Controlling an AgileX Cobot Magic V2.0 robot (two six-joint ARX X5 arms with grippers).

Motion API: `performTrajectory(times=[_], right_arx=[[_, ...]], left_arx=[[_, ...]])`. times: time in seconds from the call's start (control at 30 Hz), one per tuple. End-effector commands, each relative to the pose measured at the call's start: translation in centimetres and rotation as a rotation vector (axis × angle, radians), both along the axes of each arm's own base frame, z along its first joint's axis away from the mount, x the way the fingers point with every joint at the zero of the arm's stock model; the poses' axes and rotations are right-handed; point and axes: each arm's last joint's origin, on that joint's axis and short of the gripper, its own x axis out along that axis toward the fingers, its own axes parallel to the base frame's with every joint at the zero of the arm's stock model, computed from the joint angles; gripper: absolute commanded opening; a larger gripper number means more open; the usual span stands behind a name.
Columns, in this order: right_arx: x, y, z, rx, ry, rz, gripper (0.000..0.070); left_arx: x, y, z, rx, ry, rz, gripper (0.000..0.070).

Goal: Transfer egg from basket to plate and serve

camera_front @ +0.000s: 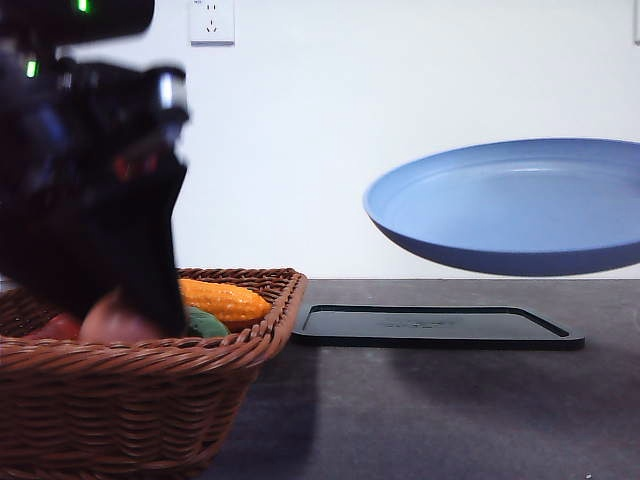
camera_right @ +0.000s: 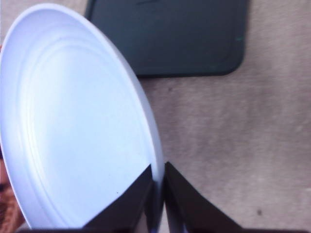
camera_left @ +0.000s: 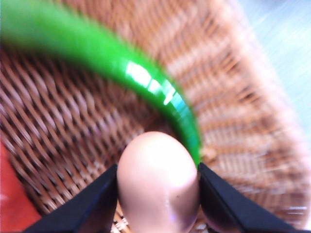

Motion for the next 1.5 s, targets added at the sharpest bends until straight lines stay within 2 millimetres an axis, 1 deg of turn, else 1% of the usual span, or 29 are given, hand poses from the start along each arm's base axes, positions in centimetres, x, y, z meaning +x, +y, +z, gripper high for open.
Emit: performTrajectory(times=[0.0,0.13,0.23,0.33,0.4,0.53,0.67,0.8,0.97,1.17,1.27,1.37,1.47], right_arx=[[0.3,0.1,0.7,0.028,-0.016,-0.004,0.0000],[0.6,0.4,0.4,0.067,0.008,0.036,0.0000],[0.9,1.0,0.1,0.098,0.042,0.082,0.0000],[1.3,1.9,-0.5,0.108,0.079,0.136,0.0000],[1.5,2.6,-0.9,0.113,0.111,0.179,0.0000],[1.8,4.1,-1.7,0.117,0.167,0.261,0.0000],[2.2,5.4,-2.3,0.111,0.186,0.321,0.0000],[2.4,6.4,-2.7,0.110,0.199,0.359,0.0000],[2.4,6.7,-2.9,0.109,0.202,0.371,0.0000],[2.4,6.7,-2.9,0.108,0.202,0.371,0.0000],[2.4,6.7,-2.9,0.108,0.202,0.371,0.0000],[2.4,6.7,-2.9,0.108,0.202,0.371,0.0000],[2.4,6.7,-2.9,0.109,0.202,0.371,0.0000]], left_arx=[[0.3,-0.5,2.4,-0.053,-0.080,-0.022,0.0150],[0.4,-0.8,7.0,-0.163,-0.184,-0.036,0.0151],[0.2,-1.4,10.1,-0.262,-0.229,-0.089,0.0151],[-0.2,-2.1,12.0,-0.329,-0.261,-0.143,0.0151],[-0.6,-2.6,12.5,-0.352,-0.278,-0.171,0.0151],[-1.3,-4.0,12.0,-0.349,-0.256,-0.227,0.0151],[-1.5,-5.5,10.8,-0.317,-0.210,-0.268,0.0151],[-1.3,-7.2,9.0,-0.270,-0.153,-0.297,0.0151],[-0.9,-8.9,6.5,-0.201,-0.081,-0.318,0.0151],[-0.4,-9.8,4.2,-0.126,-0.008,-0.316,0.0151],[-0.3,-9.9,3.7,-0.108,0.008,-0.315,0.0156],[-0.3,-9.9,3.7,-0.106,0.010,-0.314,0.0160],[-0.3,-9.9,3.7,-0.104,0.011,-0.313,0.0237]])
